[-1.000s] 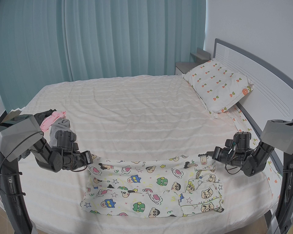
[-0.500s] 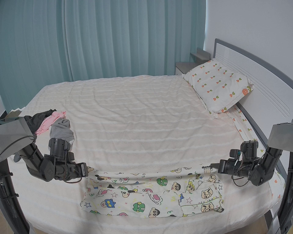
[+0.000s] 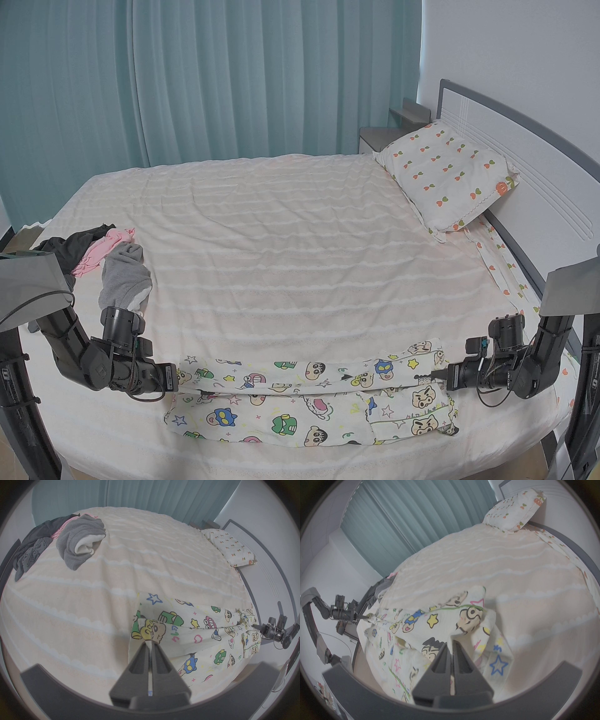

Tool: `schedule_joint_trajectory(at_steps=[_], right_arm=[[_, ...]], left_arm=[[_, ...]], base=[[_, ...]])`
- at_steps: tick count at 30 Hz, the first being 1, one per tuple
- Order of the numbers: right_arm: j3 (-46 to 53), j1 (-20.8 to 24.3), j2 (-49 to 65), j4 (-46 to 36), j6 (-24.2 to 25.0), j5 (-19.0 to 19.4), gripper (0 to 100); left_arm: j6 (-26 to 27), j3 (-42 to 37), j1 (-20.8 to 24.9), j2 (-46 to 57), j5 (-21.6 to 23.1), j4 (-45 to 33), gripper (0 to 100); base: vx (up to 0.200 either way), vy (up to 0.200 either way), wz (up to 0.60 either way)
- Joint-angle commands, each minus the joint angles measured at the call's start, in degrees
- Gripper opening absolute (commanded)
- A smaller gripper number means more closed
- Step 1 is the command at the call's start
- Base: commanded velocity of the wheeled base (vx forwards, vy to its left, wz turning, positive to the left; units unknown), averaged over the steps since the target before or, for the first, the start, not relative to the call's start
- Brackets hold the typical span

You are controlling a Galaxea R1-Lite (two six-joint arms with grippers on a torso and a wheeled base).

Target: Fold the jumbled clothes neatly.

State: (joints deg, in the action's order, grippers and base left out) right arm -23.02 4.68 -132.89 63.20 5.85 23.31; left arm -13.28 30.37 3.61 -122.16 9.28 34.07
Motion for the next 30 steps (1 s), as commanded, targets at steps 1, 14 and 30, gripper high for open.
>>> schedule_joint_trajectory(at_steps=[1, 14, 30], right_arm=[[1.0, 0.1, -2.0, 0.1, -0.2, 0.0, 0], [2.8, 0.0, -4.3, 6.8, 0.0, -0.5, 100], [8.3, -10.2, 4.7, 13.5, 0.8, -0.1, 100]], left_arm=[[0.0, -0.3, 0.0, -2.1, 0.0, -0.1, 0], [0.1, -2.3, 1.3, -3.9, 0.0, 3.1, 100], [-4.3, -7.7, -4.8, -1.3, 1.2, 12.1, 100]], base=[[0.0, 0.0, 0.0], [0.0, 0.0, 0.0], [0.0, 0.0, 0.0]])
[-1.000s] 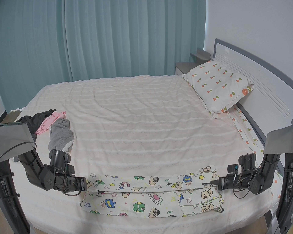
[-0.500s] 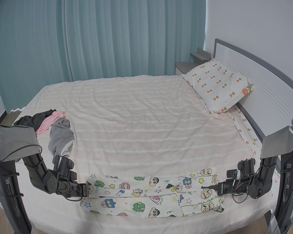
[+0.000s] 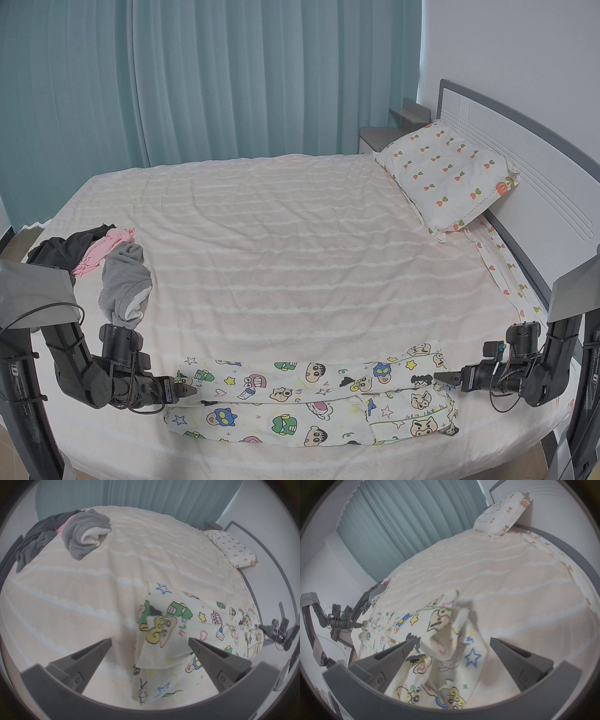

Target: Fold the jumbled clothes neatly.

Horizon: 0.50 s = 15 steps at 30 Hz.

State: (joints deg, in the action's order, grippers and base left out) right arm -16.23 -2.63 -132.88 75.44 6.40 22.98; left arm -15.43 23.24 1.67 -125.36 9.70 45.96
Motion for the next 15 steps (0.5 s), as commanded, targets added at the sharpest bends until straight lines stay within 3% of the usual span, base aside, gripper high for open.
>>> schedule_joint_trajectory(at_steps=[1, 2, 3, 5, 6, 7, 8, 11, 15], right_arm=[[1.5, -3.0, 6.3, 1.3, 0.9, 0.3, 100], [1.5, -3.0, 6.5, 1.3, 1.0, 0.3, 100], [1.1, -2.7, 9.2, 1.1, 2.5, 0.2, 100], [1.0, -2.6, 9.5, 1.1, 2.7, 0.2, 100], [-0.2, -1.4, 12.5, 0.8, 4.8, 0.1, 100], [-0.2, -1.4, 12.5, 0.8, 4.8, 0.1, 100], [-2.7, 2.5, 14.5, -0.1, 7.8, -0.4, 100], [-7.0, 8.8, 14.1, -4.8, 11.7, -3.5, 100], [-12.3, 13.5, 12.3, -8.1, 17.5, -5.8, 100]], left_arm=[[-4.5, -0.6, -3.7, 3.0, 2.3, 0.2, 100], [-4.9, -0.6, -3.8, 3.2, 2.6, 0.2, 100], [-9.4, -0.6, -4.7, 5.4, 7.0, 0.2, 100], [-9.7, -0.7, -4.8, 5.6, 7.3, 0.2, 100], [-14.8, -0.9, -6.1, 8.2, 12.7, 0.2, 100], [-14.8, -0.9, -6.1, 8.2, 12.7, 0.2, 100], [-19.9, -1.4, -6.0, 10.5, 17.1, 0.2, 100], [-26.8, -1.9, -5.8, 12.2, 24.0, 0.4, 100], [-28.8, -2.1, -6.2, 11.9, 27.9, 1.3, 100]], base=[[0.0, 0.0, 0.0], [0.0, 0.0, 0.0], [0.0, 0.0, 0.0], [0.0, 0.0, 0.0], [0.0, 0.0, 0.0], [0.0, 0.0, 0.0], [0.0, 0.0, 0.0], [0.0, 0.0, 0.0], [0.0, 0.0, 0.0]])
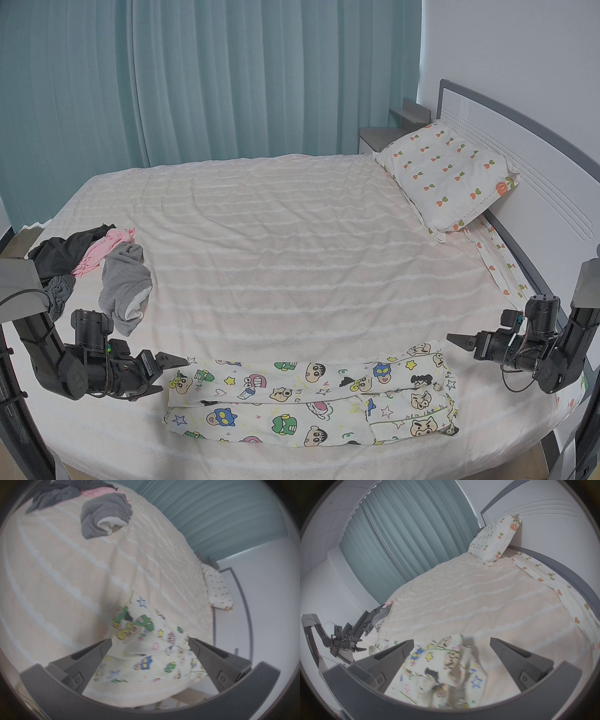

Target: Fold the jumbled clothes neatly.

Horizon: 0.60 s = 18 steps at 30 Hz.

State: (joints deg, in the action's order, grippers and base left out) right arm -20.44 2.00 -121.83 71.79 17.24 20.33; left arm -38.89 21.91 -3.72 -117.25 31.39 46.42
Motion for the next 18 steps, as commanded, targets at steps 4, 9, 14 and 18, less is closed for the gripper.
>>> schedule_joint_trajectory(at_steps=[4, 9, 14, 18], right_arm=[[-15.7, 11.3, -6.8, -7.3, 10.6, -3.4, 100], [-17.9, 11.4, -9.8, -7.8, 10.6, -3.4, 100], [-20.2, 11.9, -18.1, -12.4, 10.5, -3.4, 100], [-19.7, 12.0, -17.6, -13.9, 10.5, -3.4, 100]], left_arm=[[-5.1, -4.2, -0.8, 2.1, 6.0, 8.4, 100], [-5.1, -5.4, -0.8, 0.9, 5.7, 12.3, 100], [-5.1, -7.1, 1.4, -3.3, 0.8, 20.1, 100], [-5.1, -7.1, 1.9, -3.5, 0.2, 20.1, 100]], base=[[0.0, 0.0, 0.0], [0.0, 0.0, 0.0], [0.0, 0.0, 0.0], [0.0, 0.0, 0.0]])
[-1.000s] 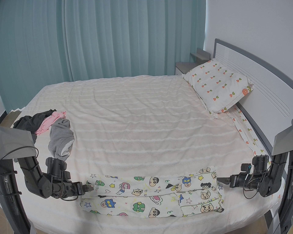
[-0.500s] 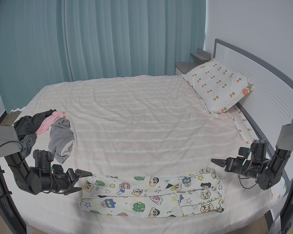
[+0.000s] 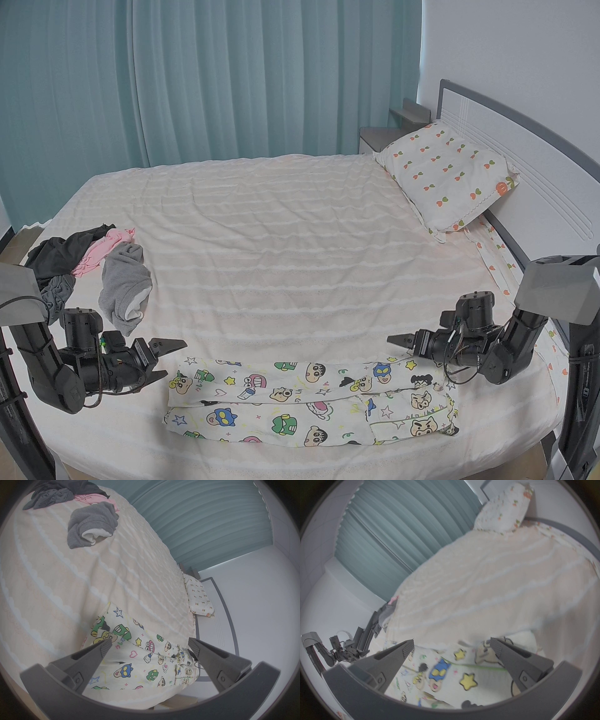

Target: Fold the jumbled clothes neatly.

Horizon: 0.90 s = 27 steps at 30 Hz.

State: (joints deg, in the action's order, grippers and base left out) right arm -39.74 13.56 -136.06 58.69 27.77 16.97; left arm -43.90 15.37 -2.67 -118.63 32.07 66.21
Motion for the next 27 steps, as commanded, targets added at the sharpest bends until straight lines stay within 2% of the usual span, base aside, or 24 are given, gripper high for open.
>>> schedule_joint_trajectory(at_steps=[1, 8, 11, 15, 18, 19, 21, 22, 23, 24, 27], right_arm=[[-0.1, 0.6, -3.2, -1.1, 0.0, -0.2, 100], [0.8, 0.5, -0.8, -5.6, -0.3, -0.3, 100], [1.1, 0.2, 0.4, -3.6, 0.0, -0.3, 100], [3.1, 0.1, 5.6, 0.1, 1.8, -0.2, 100], [8.4, 0.5, 15.7, 1.6, 6.8, -0.1, 100], [9.6, 0.6, 17.2, 1.7, 7.5, -0.1, 100], [14.7, 1.1, 22.1, 2.2, 9.3, -0.1, 100], [15.1, 1.1, 22.4, 2.2, 9.4, -0.1, 100], [20.0, 1.1, 25.2, 3.4, 9.6, -0.3, 100], [22.0, 1.0, 26.1, 4.2, 9.6, -0.4, 100], [30.0, 0.9, 28.5, 10.3, 9.8, -0.6, 100]], left_arm=[[0.0, -0.5, 0.8, -2.1, -0.4, 0.3, 100], [0.0, -0.6, 0.8, -2.1, -0.4, 0.3, 100], [0.0, -0.6, 0.8, -2.1, -0.4, 0.3, 100], [0.0, -0.6, 0.8, -2.2, -0.4, 0.3, 100], [0.7, -0.5, 0.9, -2.2, -0.6, 0.3, 100], [0.7, -0.3, 0.9, -2.2, -1.1, 0.3, 100], [0.7, 0.7, 1.1, -1.6, -5.5, 0.5, 100], [0.7, 0.8, 1.1, -1.6, -6.0, 0.4, 100], [0.7, 2.4, 2.1, -1.4, -10.5, 0.4, 100], [0.6, 2.9, 2.7, -1.3, -11.9, 0.4, 100], [0.6, 5.7, 4.9, -1.3, -13.7, 0.2, 100]], base=[[0.0, 0.0, 0.0], [0.0, 0.0, 0.0], [0.0, 0.0, 0.0], [0.0, 0.0, 0.0], [0.0, 0.0, 0.0], [0.0, 0.0, 0.0], [0.0, 0.0, 0.0], [0.0, 0.0, 0.0], [0.0, 0.0, 0.0], [0.0, 0.0, 0.0], [0.0, 0.0, 0.0]])
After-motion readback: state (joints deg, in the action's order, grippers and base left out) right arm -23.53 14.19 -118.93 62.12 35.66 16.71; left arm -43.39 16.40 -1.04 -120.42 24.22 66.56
